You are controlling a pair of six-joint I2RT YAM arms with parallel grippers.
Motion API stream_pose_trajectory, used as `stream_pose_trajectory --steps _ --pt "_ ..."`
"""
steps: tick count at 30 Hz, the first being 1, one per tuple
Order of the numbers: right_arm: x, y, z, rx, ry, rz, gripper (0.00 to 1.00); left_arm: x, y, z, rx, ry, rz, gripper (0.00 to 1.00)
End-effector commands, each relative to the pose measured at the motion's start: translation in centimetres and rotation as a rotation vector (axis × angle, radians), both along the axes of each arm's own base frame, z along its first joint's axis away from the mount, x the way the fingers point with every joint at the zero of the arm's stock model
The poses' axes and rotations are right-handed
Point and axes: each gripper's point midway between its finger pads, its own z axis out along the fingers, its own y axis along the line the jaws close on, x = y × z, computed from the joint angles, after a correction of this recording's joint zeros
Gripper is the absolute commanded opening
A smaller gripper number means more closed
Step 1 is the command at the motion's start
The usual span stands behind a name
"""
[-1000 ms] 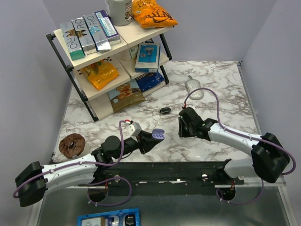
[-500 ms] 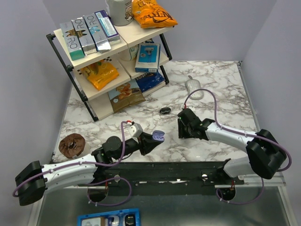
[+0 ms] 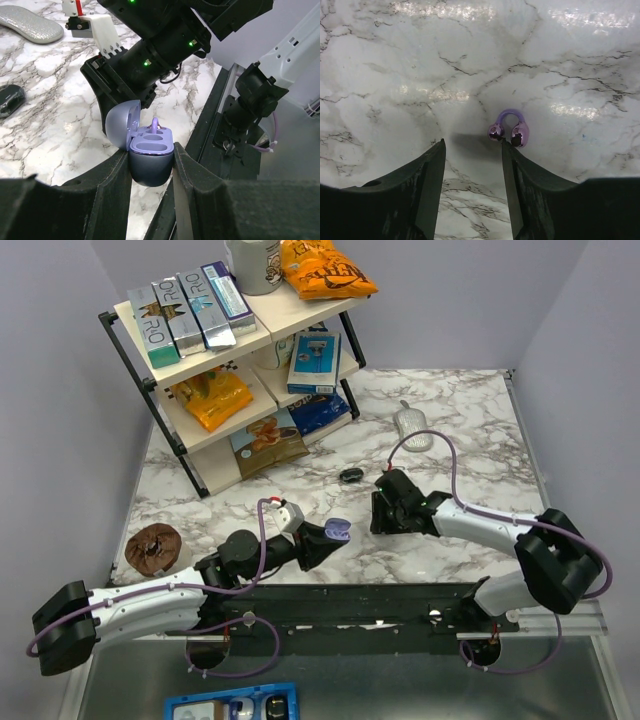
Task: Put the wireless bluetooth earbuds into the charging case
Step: Adjust the earbud at the center of the board.
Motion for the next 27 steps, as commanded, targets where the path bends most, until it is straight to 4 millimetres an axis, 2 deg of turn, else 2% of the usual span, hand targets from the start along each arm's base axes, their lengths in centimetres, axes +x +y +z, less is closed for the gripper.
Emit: stream_pose_trajectory --steps 1,8,12,15,16,20,23,27 --pt "1.1 2.3 0.8 0.098 -0.008 -0.004 0.58 0.1 0.2 0.4 -0.017 -0.008 0.020 0.00" --pt "2.4 3.7 1.9 0.129 -0.036 0.012 0.58 0.0 0.2 0.2 -0.013 -0.006 0.021 0.00" --pt "2.3 3.2 2.0 0.107 -0.047 0.021 0.57 -0.1 0.2 0.3 -0.012 -0.005 0.021 0.00" --pt "2.0 2.0 2.1 0.077 -0.072 0.019 0.56 -0.1 0.1 0.3 -0.009 -0.008 0.018 0.00" --pt "2.3 1.4 3.0 0.070 -0.115 0.003 0.56 -0.1 0.1 0.2 -0.007 -0.009 0.018 0.00" --pt "2.6 -1.1 3.8 -0.027 -0.172 -0.024 0.56 -0.1 0.1 0.3 -0.005 -0.012 0.019 0.00" --pt "2.4 -3.1 3.3 -0.089 -0.173 -0.051 0.56 -0.2 0.1 0.3 -0.003 -0.012 0.016 0.00" --pt "2.3 -4.6 2.6 -0.080 -0.159 -0.089 0.55 -0.4 0.2 0.4 -0.007 -0.011 0.011 0.00"
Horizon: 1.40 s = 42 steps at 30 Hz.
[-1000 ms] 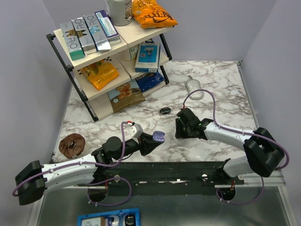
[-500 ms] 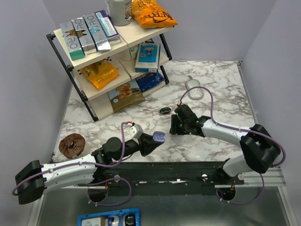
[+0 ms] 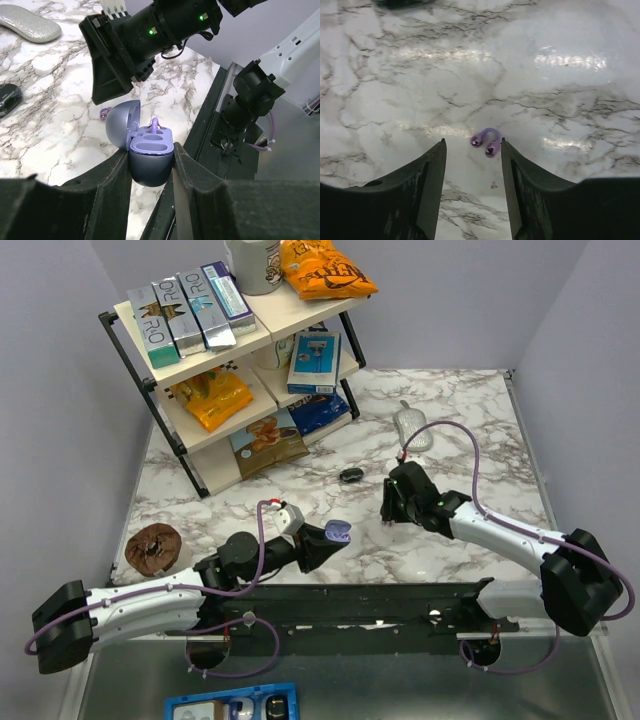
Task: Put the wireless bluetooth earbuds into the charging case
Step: Adjust the earbud at the center of the board.
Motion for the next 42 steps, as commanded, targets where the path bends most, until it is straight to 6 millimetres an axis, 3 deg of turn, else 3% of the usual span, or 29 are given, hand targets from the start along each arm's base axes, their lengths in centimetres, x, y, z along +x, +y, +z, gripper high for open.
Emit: stream_pose_trajectory --steps 1,13,23,32,42 --pt "-0.5 -3.6 -1.8 -0.069 0.034 -0.069 0.54 0.0 0.3 0.3 -0.007 -0.011 0.014 0.00" --pt "-0.2 -2.4 -3.1 -0.015 0.112 -0.046 0.46 -0.3 0.3 0.2 -0.004 -0.009 0.006 0.00" --pt "-0.3 -1.5 -3.2 0.020 0.127 -0.022 0.47 -0.3 0.2 0.0 0.000 -0.011 0.003 0.00" --pt "-1.0 -0.3 -3.6 0.071 0.157 0.040 0.41 -0.3 0.0 0.1 -0.002 -0.011 0.002 0.00" --pt "-1.4 -0.1 -3.9 0.081 0.171 0.050 0.40 -0.3 -0.1 0.1 0.003 -0.010 -0.001 0.00"
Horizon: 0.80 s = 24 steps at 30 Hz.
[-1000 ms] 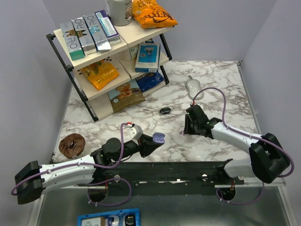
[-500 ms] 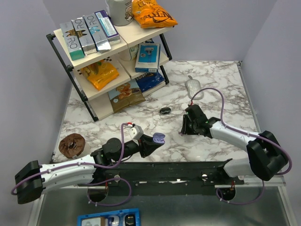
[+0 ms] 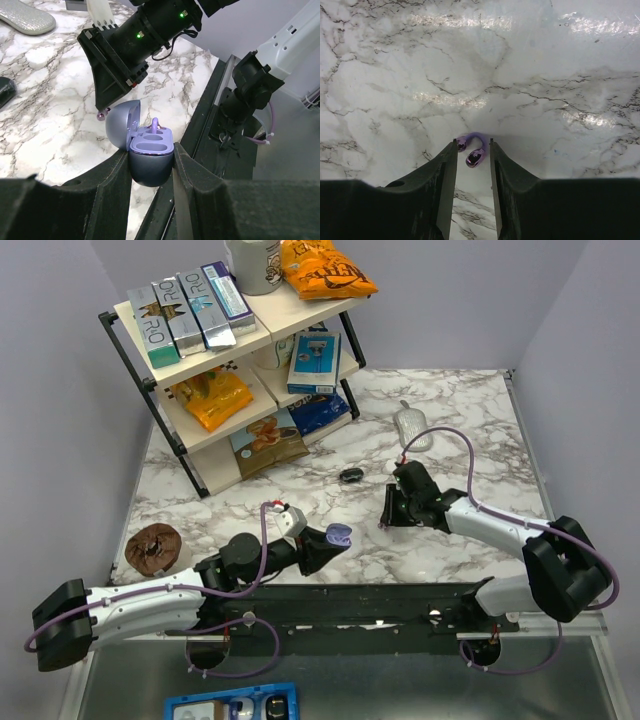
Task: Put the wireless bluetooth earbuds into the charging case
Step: Adjust the earbud at the center of the board.
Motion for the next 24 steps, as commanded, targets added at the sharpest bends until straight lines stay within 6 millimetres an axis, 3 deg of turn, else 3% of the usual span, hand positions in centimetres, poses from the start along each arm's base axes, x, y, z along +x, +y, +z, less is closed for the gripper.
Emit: stream_pose_trajectory --steps 1,15,20,24 --pt "-0.3 0.2 -0.5 0.013 0.016 0.014 0.40 0.2 0.0 0.6 -0.017 -0.020 0.015 0.00" --pt "-1.6 -0.7 -1.7 -0.010 0.060 0.006 0.37 0.0 0.1 0.5 -0.020 -0.018 0.010 0.00" --pt "-1.6 -0.3 -1.5 0.012 0.054 0.017 0.28 -0.2 0.1 0.4 -0.023 -0.013 0.005 0.00" --pt "-0.9 -0.3 -0.1 0.003 -0.013 0.068 0.21 -0.2 0.1 0.3 -0.022 -0.014 0.004 0.00"
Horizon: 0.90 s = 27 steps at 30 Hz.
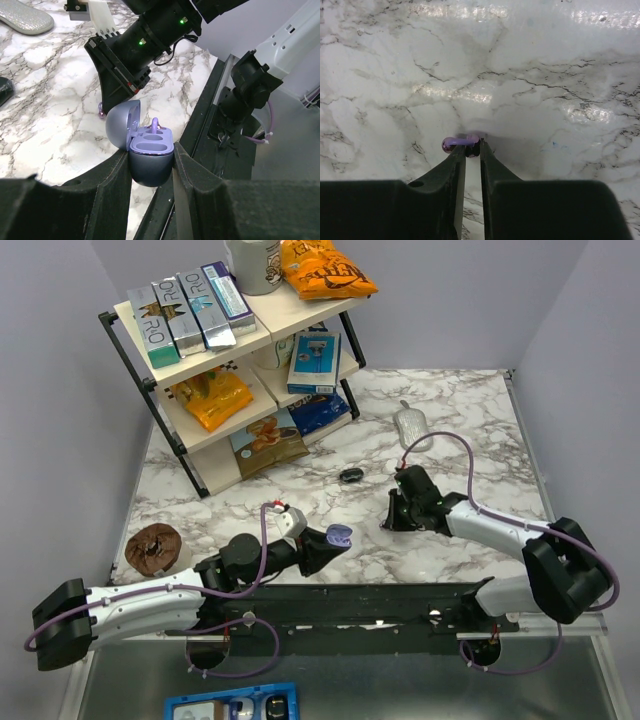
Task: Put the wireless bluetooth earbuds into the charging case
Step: Adjust the earbud at the center of the board.
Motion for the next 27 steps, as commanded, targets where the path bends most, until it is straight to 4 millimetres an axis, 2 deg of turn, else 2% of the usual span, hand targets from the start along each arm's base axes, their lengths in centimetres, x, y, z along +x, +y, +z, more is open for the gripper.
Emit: stream_pose_trajectory --steps 1,3,7,8,10,11,12,14,15,18,21,27 --pt "0.6 0.2 1.5 0.005 -0.065 0.069 0.19 -0.1 0.2 0.4 -0.023 -0.015 0.009 0.00" --pt "0.8 0.3 2.1 -0.011 -0.086 0.116 0.18 -0.1 0.1 0.6 -0.027 -0.020 0.006 0.00" --pt "1.2 1.7 3.8 -0.031 -0.137 0.259 0.17 -0.1 0.1 0.6 -0.034 -0.020 0.005 0.00" --pt "1.1 2.8 4.6 -0.040 -0.155 0.314 0.17 -0.2 0.1 0.5 -0.032 -0.021 0.004 0.00" --pt "1.2 3.6 5.0 -0.105 -0.178 0.404 0.17 -0.2 0.1 0.6 -0.038 -0.020 0.004 0.00" --pt "0.9 4.6 5.1 -0.156 -0.172 0.463 0.17 -0.2 0.1 0.6 -0.039 -0.020 0.004 0.00" --pt "1.2 4.6 5.2 -0.215 -0.187 0.488 0.17 -0.3 0.1 0.7 -0.041 -0.023 0.001 0.00" --pt "0.6 5.2 4.9 -0.311 -0.186 0.621 0.17 -0.4 0.3 0.8 -0.046 -0.028 0.001 0.00" --pt "1.5 5.2 4.9 -0.366 -0.197 0.633 0.17 -0.4 0.3 0.9 -0.051 -0.032 0.001 0.00" --pt "2.5 5.8 4.9 -0.402 -0.207 0.684 0.17 -0.5 0.5 1.2 -0.062 -0.037 0.000 0.00" --pt "2.6 6.4 4.5 -0.393 -0.198 0.727 0.17 -0.2 0.8 1.3 -0.072 -0.034 0.024 0.00" --pt "1.8 5.6 1.5 -0.445 -0.107 0.775 0.18 -0.4 1.2 1.0 -0.073 -0.024 0.030 0.00"
